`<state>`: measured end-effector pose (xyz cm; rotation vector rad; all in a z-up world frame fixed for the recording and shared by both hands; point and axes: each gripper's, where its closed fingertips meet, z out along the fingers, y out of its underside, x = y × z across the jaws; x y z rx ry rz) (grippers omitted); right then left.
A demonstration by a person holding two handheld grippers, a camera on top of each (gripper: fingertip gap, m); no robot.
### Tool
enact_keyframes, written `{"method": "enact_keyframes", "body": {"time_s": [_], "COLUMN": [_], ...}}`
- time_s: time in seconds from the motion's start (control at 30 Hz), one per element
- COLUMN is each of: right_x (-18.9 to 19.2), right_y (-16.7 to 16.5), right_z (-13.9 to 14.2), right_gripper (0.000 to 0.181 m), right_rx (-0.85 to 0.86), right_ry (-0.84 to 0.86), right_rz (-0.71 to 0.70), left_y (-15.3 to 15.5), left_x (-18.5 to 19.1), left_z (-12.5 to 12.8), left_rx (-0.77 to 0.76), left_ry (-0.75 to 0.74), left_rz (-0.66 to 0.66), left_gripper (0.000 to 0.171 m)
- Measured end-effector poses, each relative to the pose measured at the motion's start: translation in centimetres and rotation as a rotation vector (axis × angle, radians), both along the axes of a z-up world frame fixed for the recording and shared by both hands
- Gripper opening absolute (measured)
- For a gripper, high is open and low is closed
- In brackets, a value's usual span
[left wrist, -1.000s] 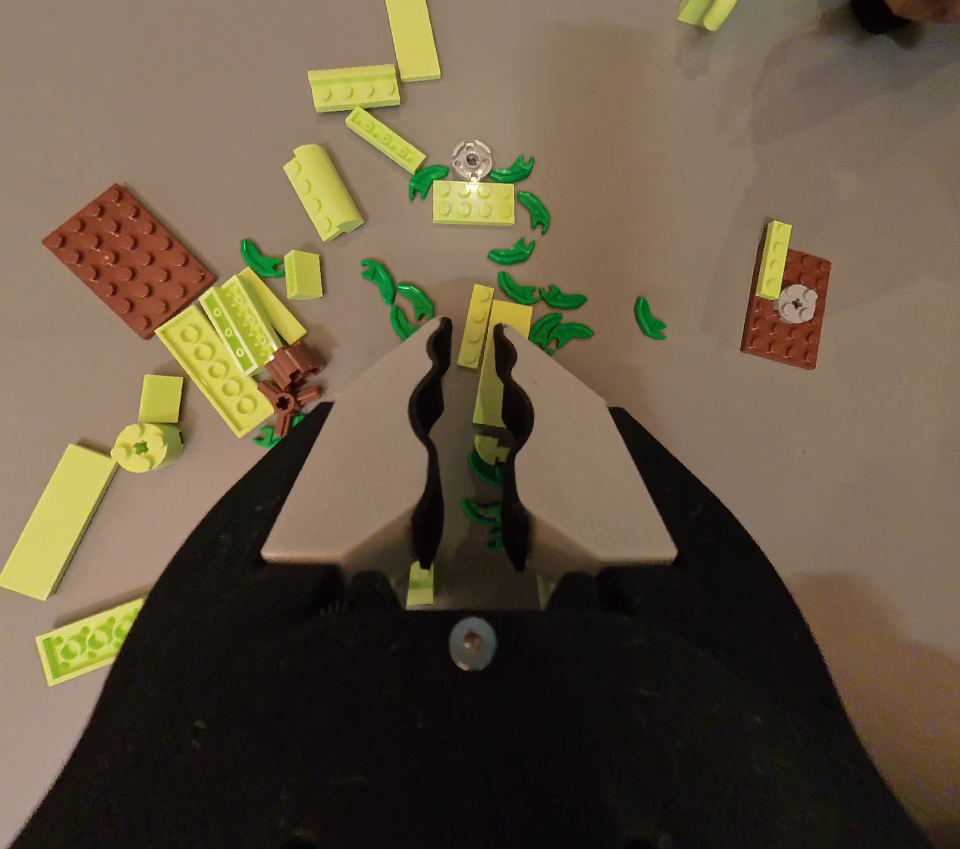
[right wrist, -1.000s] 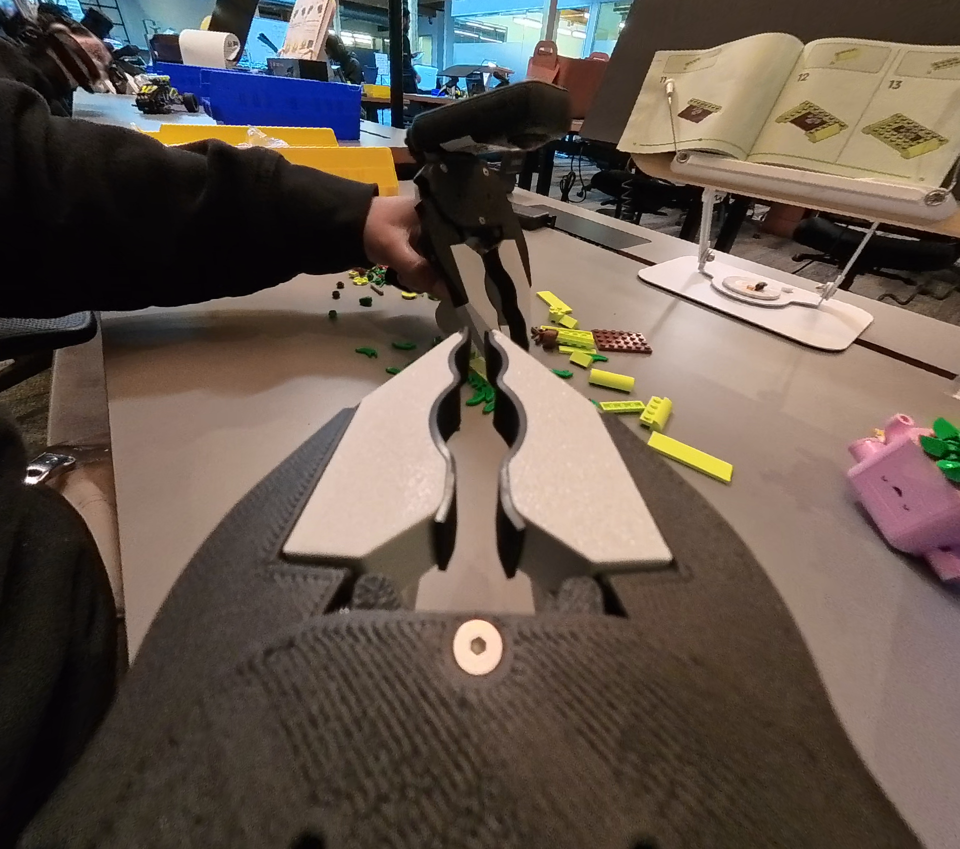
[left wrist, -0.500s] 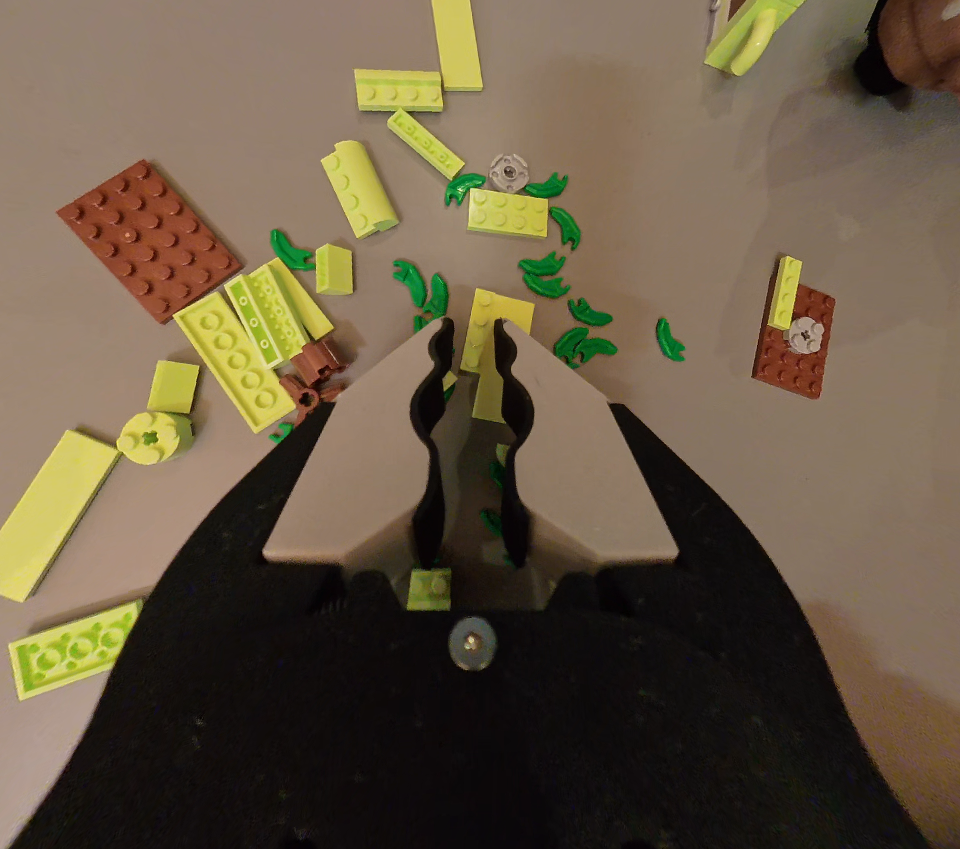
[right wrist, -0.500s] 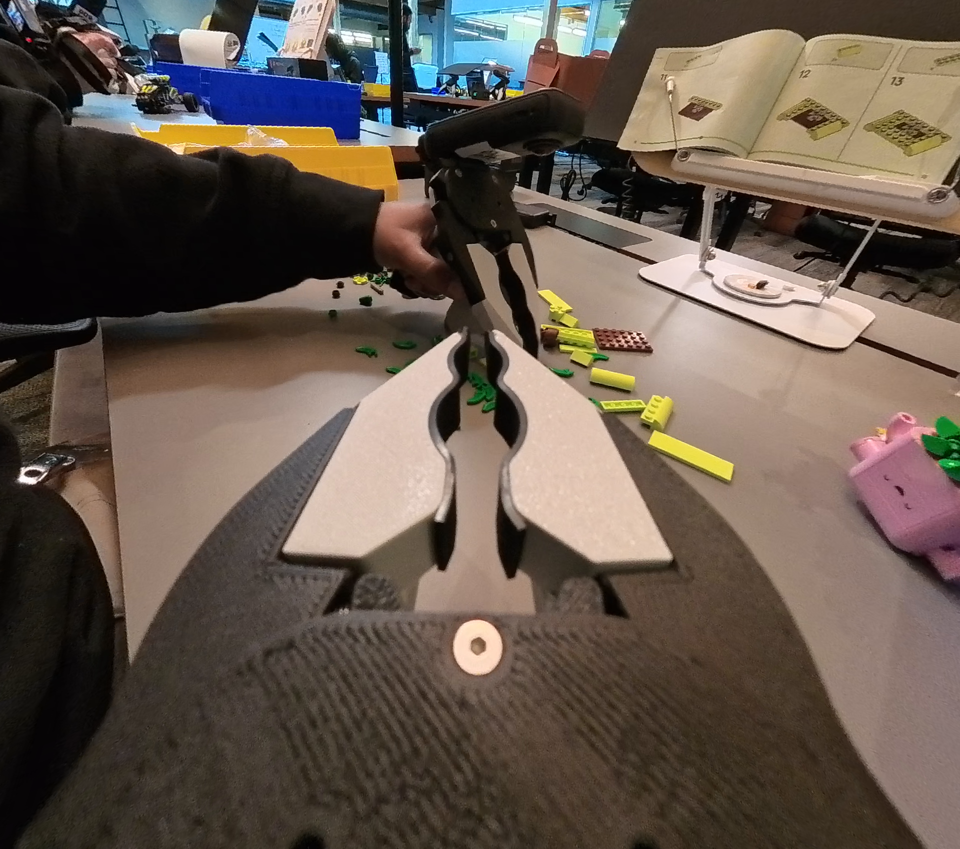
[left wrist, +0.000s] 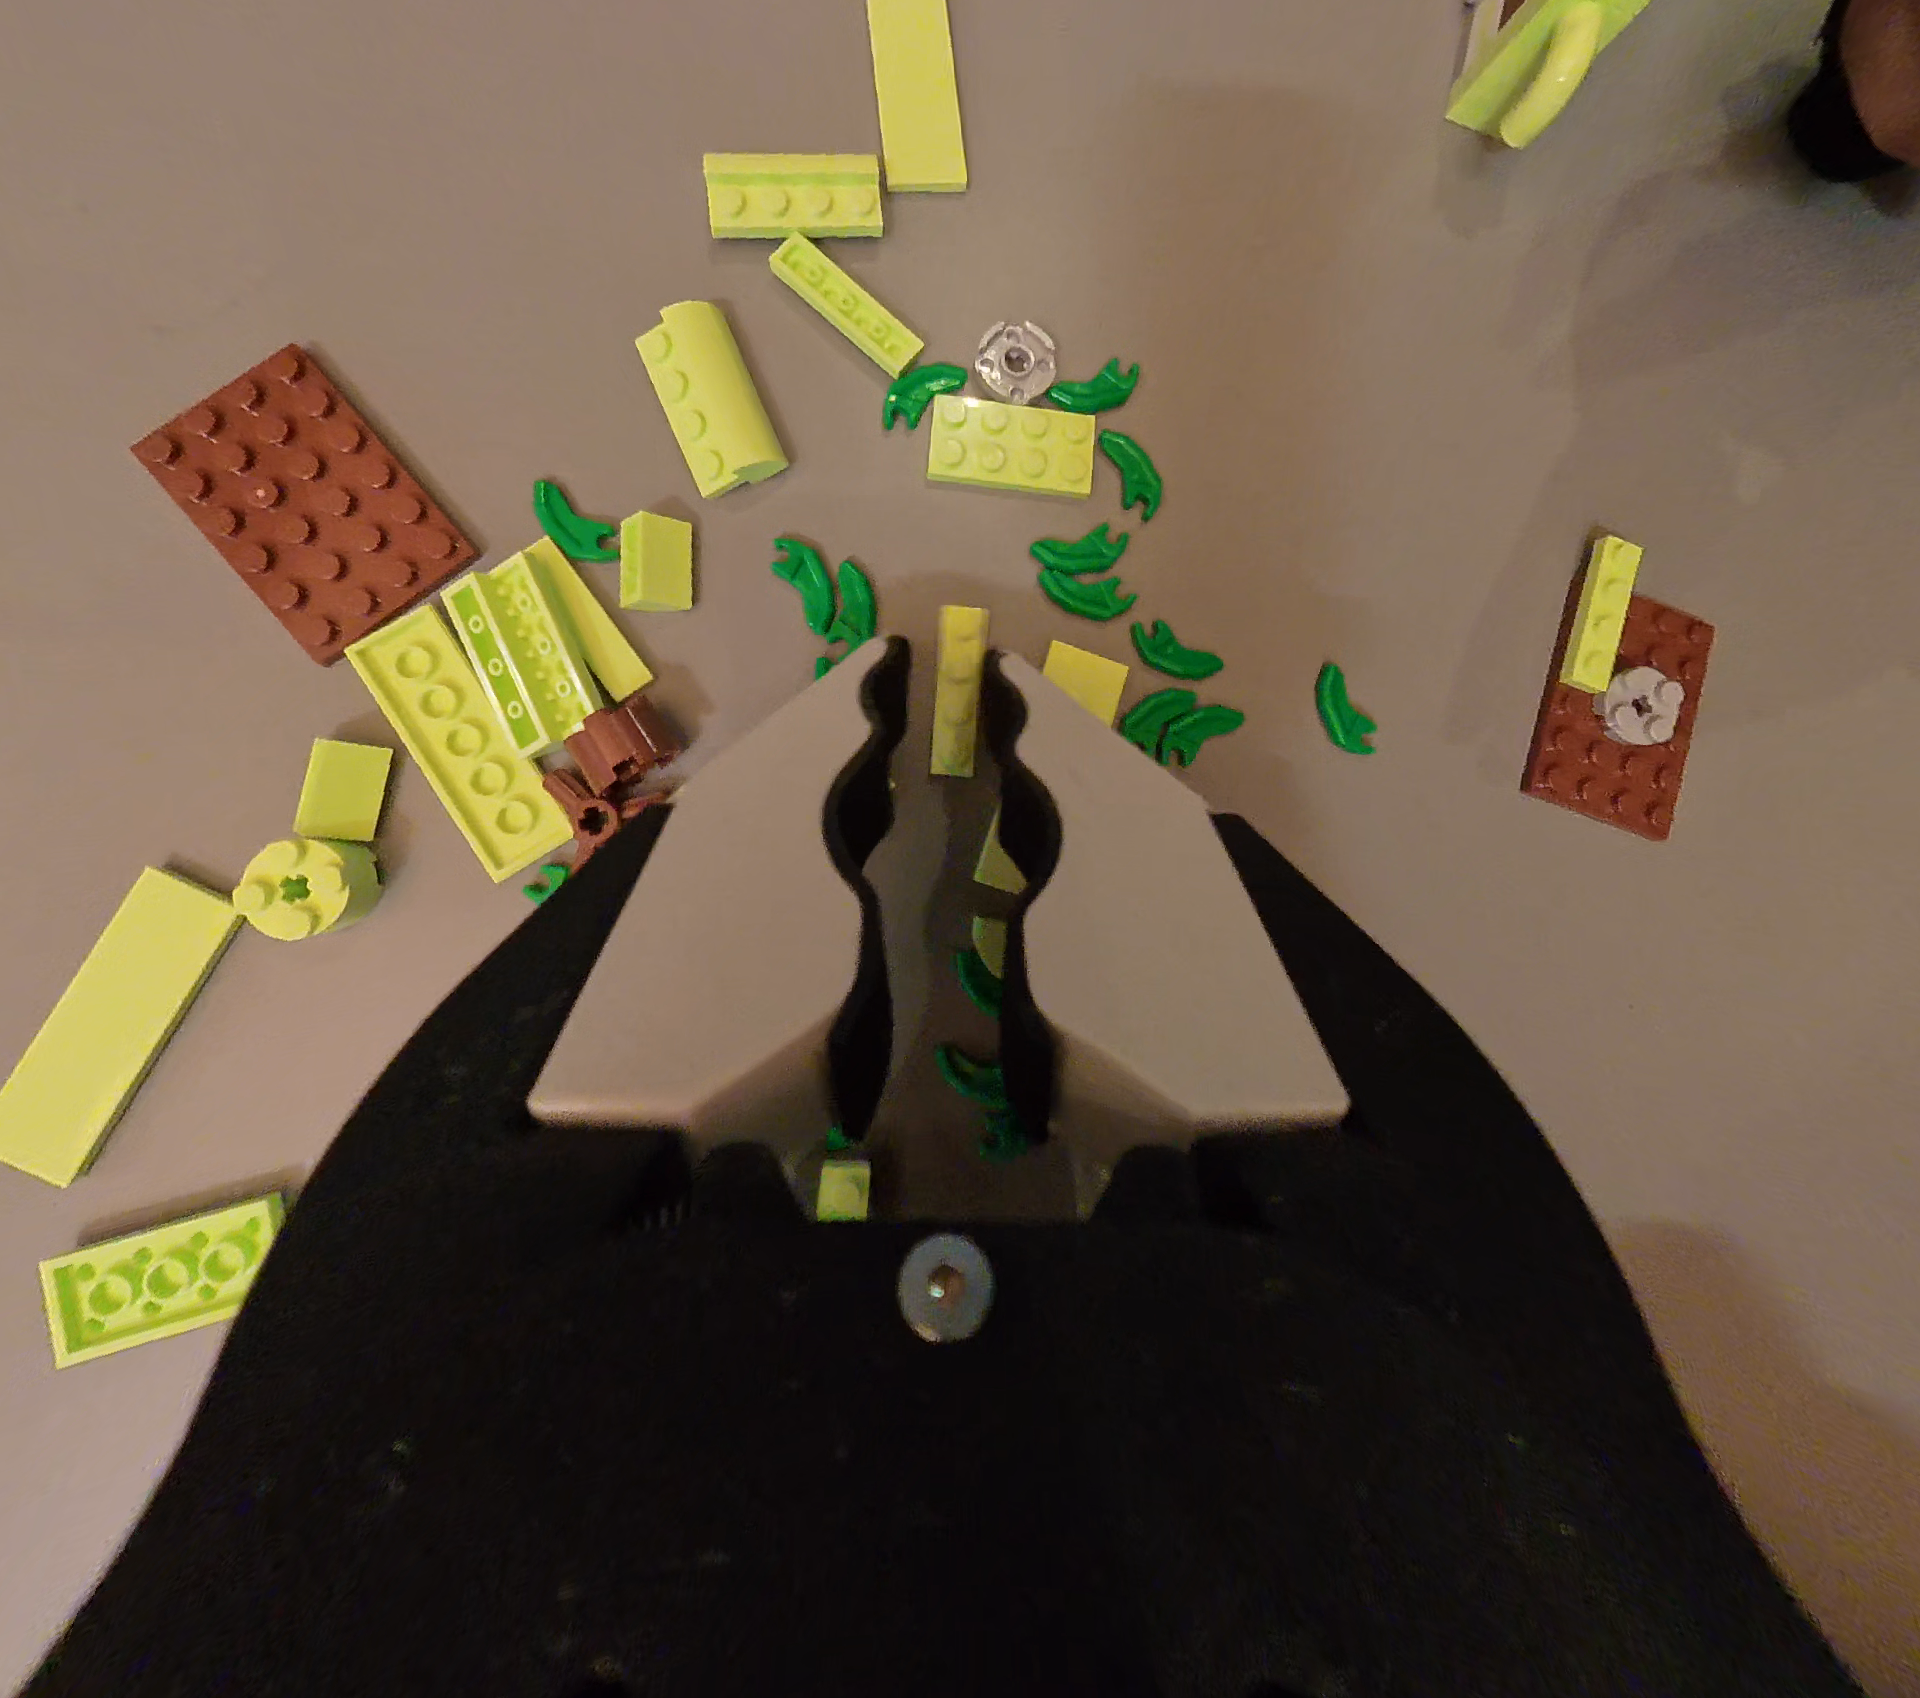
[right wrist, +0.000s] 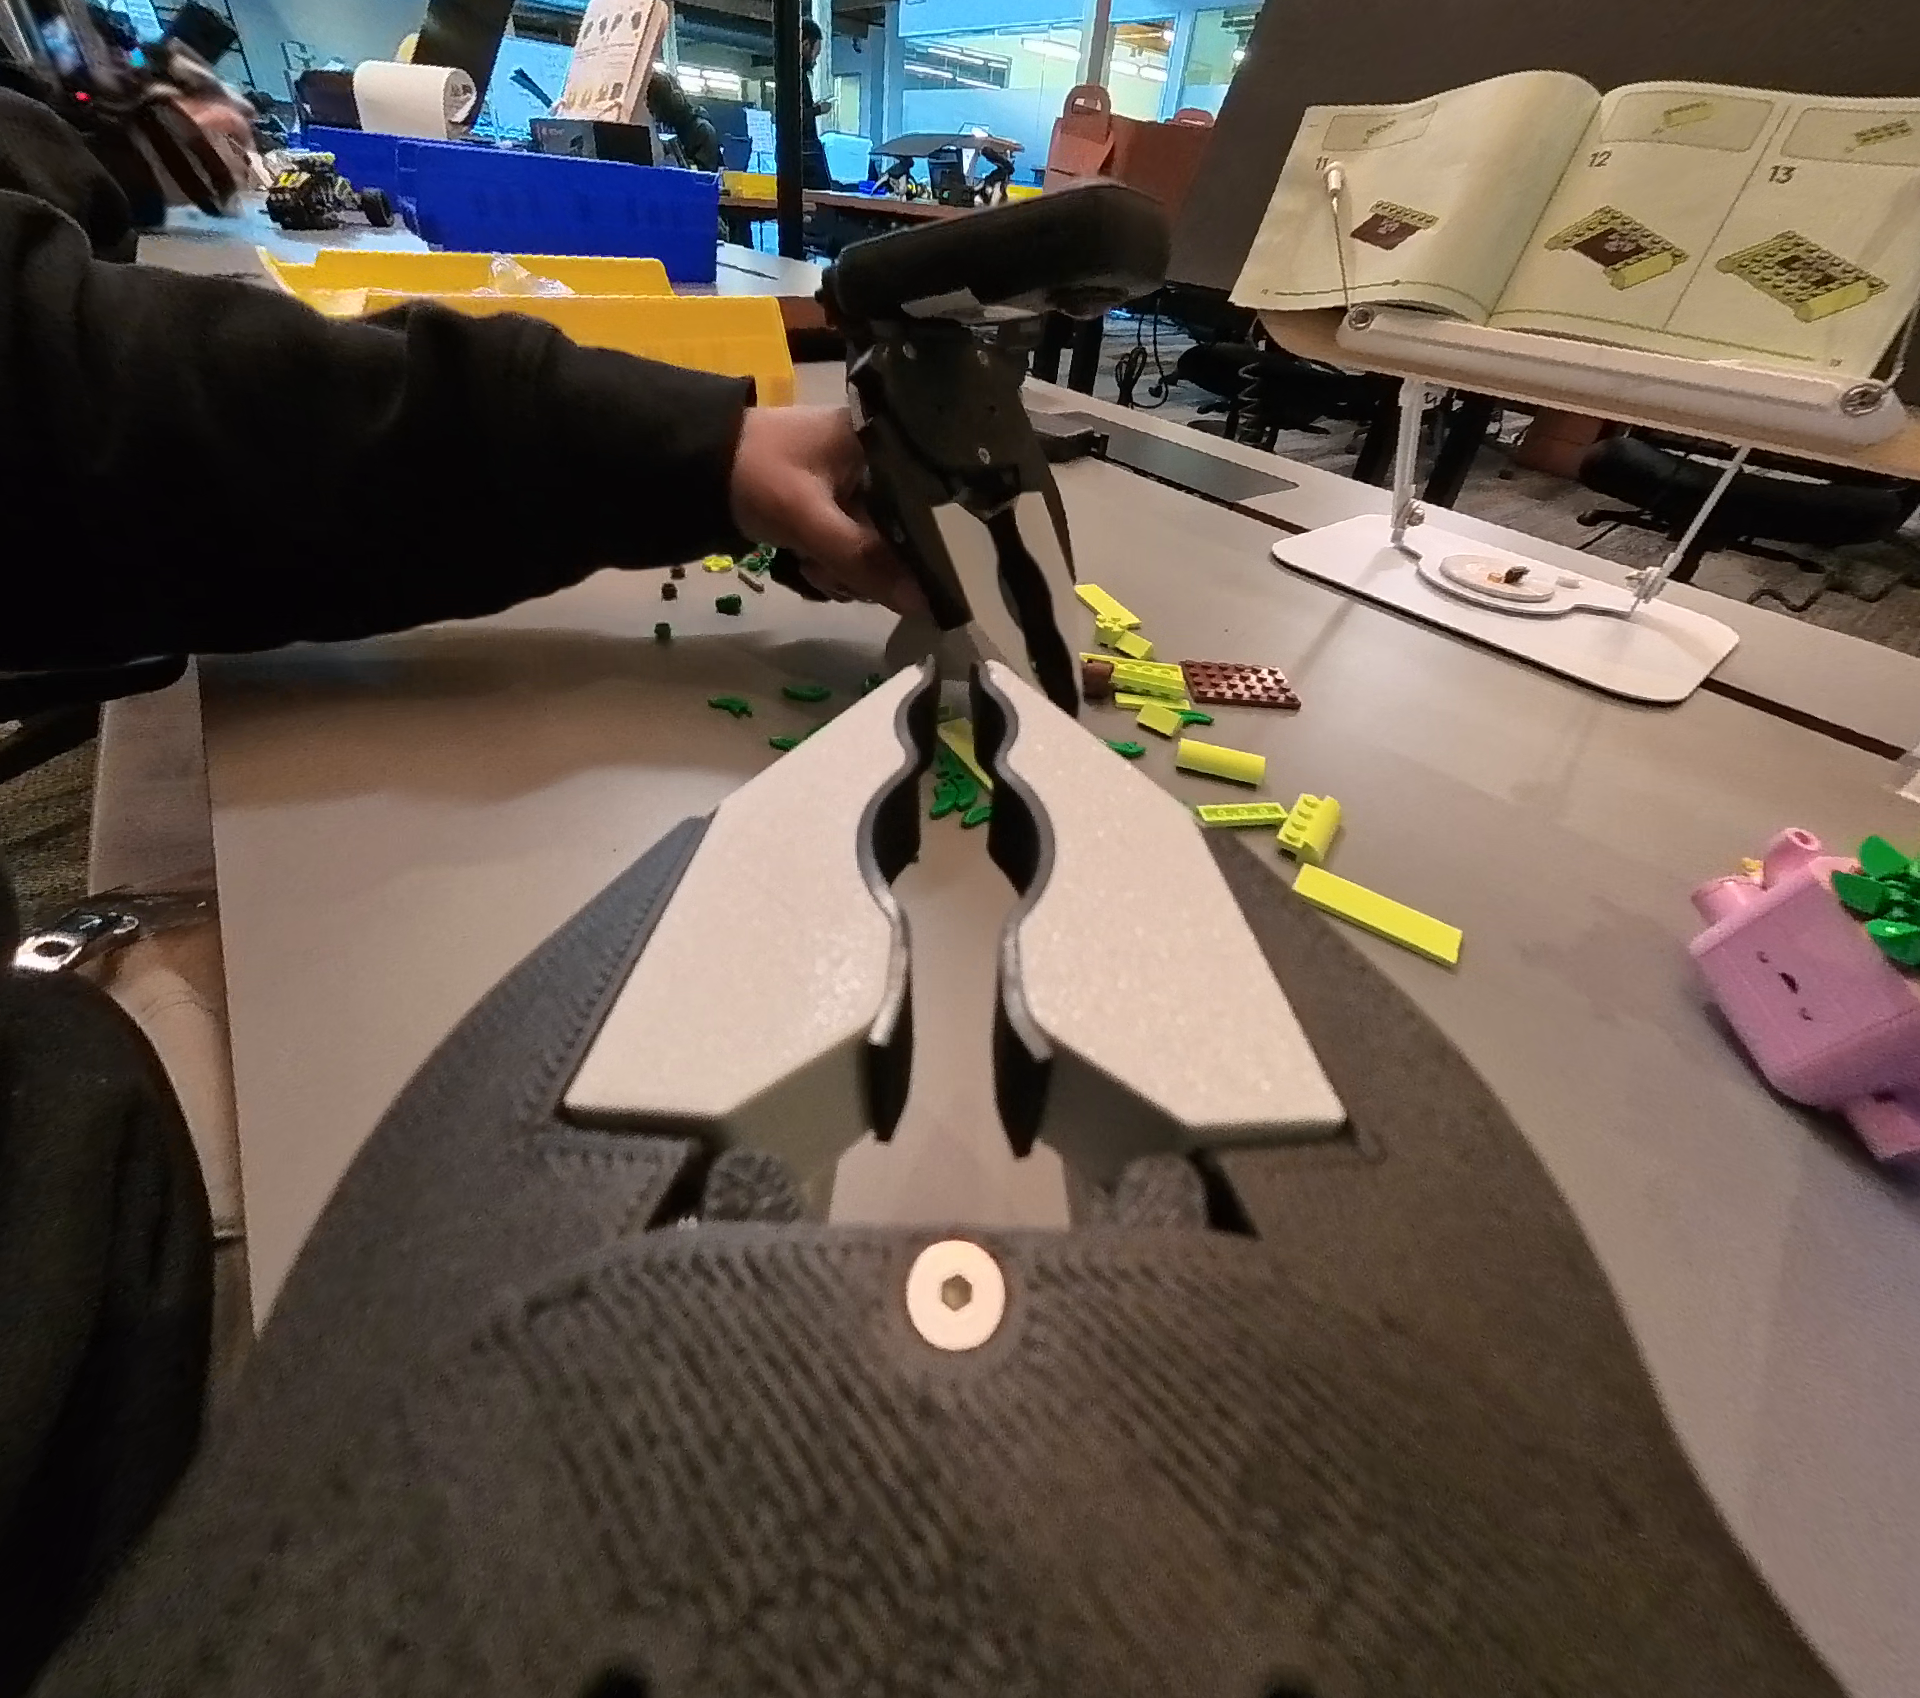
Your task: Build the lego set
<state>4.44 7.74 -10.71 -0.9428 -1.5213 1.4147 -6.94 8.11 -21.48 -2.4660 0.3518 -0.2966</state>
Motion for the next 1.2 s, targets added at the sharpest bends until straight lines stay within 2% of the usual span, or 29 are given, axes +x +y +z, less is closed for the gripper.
{"method": "enact_keyframes", "body": {"time_s": [0.03, 0.2, 0.37, 0.47, 0.57, 0.63, 0.87, 1.2], "right_x": [0.0, 0.1, 0.0, 0.0, 0.0, -0.1, -0.1, 0.0], "right_y": [0.0, 0.0, 0.1, 0.1, 0.0, 0.0, 0.0, 0.0], "right_z": [0.0, 0.1, 0.1, 0.0, 0.0, 0.0, -0.1, 0.0], "right_gripper": [0.003, 0.003, 0.003, 0.003, 0.003, 0.003, 0.003, 0.003], "right_rx": [0.0, -0.002, -0.004, -0.003, -0.003, -0.003, -0.004, -0.002], "right_ry": [0.0, 0.006, 0.004, 0.0, -0.003, -0.005, -0.005, 0.001], "right_rz": [0.0, -0.001, -0.002, -0.002, -0.002, -0.002, -0.001, -0.003], "left_y": [0.1, -0.4, -1.8, -3.6, -5.0, -5.2, -5.2, -5.4], "left_x": [0.0, 0.7, 5.0, 8.5, 11.0, 11.4, 11.7, 12.1], "left_z": [0.0, 0.5, 3.2, 2.7, 1.1, 0.4, 1.2, 0.5], "left_rx": [0.001, 0.006, 0.053, -0.011, -0.087, -0.107, -0.087, -0.12], "left_ry": [0.002, 0.016, 0.005, -0.003, 0.004, 0.031, 0.014, 0.012], "left_rz": [0.002, -0.034, -0.163, -0.265, -0.311, -0.308, -0.306, -0.319], "left_gripper": [0.006, 0.005, 0.005, 0.005, 0.005, 0.006, 0.005, 0.006]}}
